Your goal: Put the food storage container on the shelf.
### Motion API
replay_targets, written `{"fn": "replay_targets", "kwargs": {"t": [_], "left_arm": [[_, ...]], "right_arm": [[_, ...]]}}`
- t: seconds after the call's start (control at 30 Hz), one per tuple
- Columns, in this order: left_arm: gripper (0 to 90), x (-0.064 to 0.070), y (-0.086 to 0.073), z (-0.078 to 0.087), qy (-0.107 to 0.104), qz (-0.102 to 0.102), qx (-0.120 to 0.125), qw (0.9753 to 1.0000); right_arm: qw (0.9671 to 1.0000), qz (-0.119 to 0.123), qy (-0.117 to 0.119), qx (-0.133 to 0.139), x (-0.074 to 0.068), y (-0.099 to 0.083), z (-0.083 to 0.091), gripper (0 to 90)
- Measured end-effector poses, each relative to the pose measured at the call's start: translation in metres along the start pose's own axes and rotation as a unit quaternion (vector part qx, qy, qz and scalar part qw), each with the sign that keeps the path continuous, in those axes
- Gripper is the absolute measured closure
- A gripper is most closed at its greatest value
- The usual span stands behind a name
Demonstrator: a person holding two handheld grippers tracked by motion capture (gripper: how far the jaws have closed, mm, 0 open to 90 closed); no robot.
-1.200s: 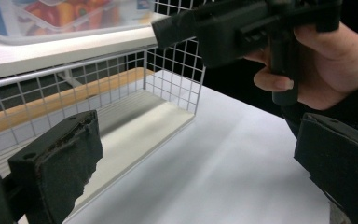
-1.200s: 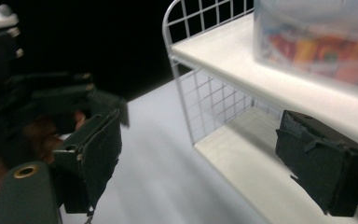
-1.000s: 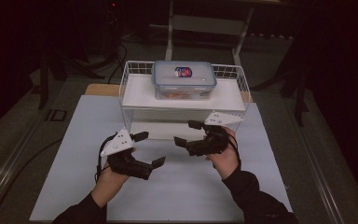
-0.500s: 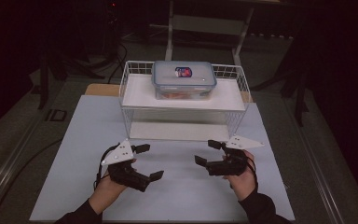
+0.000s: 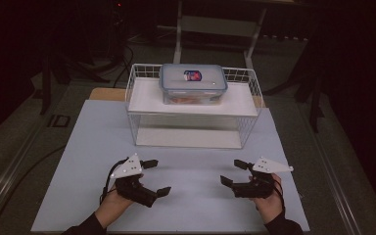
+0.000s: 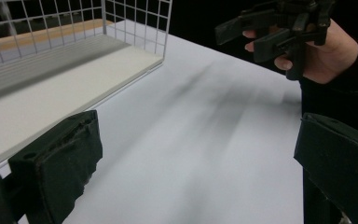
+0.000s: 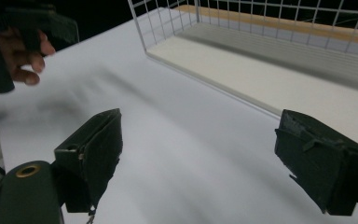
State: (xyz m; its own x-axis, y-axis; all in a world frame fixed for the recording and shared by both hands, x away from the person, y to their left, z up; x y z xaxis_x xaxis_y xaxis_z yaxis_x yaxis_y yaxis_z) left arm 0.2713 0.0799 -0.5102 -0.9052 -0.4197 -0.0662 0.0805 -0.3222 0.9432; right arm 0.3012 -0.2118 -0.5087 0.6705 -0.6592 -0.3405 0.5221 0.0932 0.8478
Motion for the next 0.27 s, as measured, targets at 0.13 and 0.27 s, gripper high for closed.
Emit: {"fn": "replay_targets", "kwargs": {"t": [0.13,0.27], "left_arm": [[0.7,0.0010,-0.0026,-0.0011,-0.006,-0.007,-0.003,1.0000],[0.7,0.0023,-0.0037,-0.0025,-0.008,-0.010,-0.006,0.9999]], "right_arm": [[0.9999,0.001,-0.010,-0.003,0.0062,-0.0084,0.0053,14.7],[0.9999,-0.003,-0.014,-0.006,0.0100,-0.0120,0.0054,14.9]]}}
Point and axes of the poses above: each handheld gripper's, and its own axes: z roughly backward along the jaws, y roughly out of its top, x roughly to its right, the point moved 6 cm from there along -z, roughly forward along the jaws, and after that the axes turned 13 degrees about -z, right-handed, at the moved point
